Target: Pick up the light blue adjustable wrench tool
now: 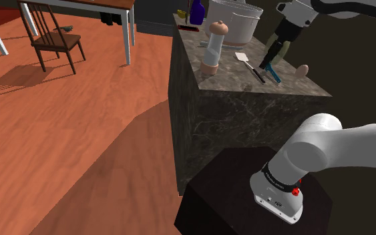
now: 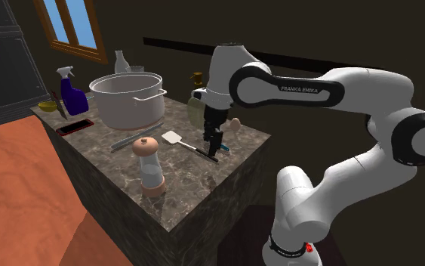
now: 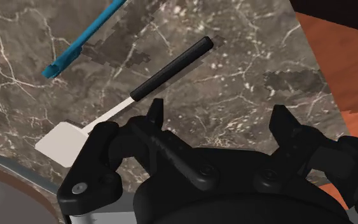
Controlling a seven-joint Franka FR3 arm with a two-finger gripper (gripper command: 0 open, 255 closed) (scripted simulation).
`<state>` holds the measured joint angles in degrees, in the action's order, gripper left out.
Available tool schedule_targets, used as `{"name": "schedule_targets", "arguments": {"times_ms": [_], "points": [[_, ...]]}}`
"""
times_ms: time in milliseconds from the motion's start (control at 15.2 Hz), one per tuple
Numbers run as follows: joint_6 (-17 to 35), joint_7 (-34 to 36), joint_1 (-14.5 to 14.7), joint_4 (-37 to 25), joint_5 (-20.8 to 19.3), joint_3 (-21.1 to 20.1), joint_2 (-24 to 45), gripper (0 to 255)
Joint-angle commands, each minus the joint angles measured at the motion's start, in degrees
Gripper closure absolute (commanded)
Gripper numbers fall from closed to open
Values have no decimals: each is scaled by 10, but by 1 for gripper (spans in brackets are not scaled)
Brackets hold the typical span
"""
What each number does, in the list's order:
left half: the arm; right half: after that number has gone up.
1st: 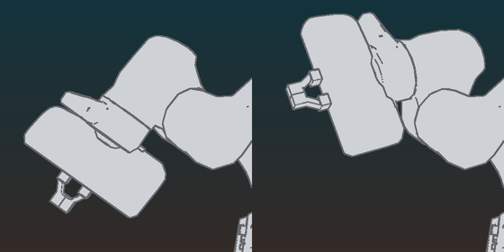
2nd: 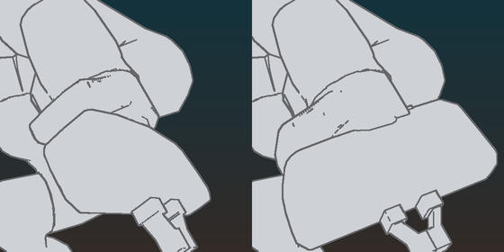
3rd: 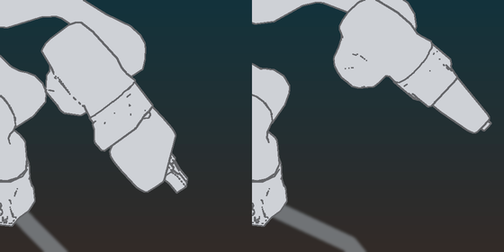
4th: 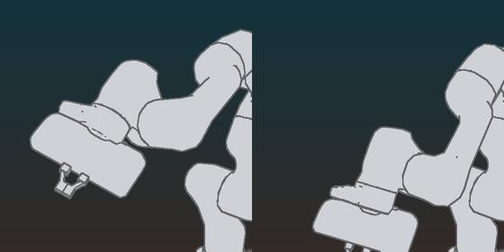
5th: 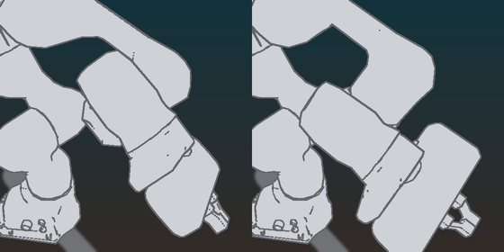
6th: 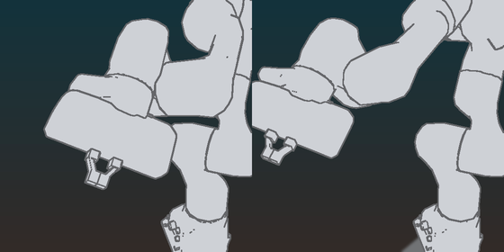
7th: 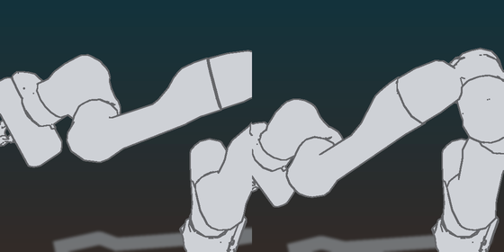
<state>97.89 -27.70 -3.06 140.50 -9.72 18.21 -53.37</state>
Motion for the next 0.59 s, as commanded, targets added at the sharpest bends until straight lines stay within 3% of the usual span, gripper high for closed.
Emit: {"name": "schedule_targets", "arguments": {"times_ms": [0,528], "points": [[16,-46,1,-1,-24,30,4,0],[83,-217,15,-23,-102,159,33,0]]}}
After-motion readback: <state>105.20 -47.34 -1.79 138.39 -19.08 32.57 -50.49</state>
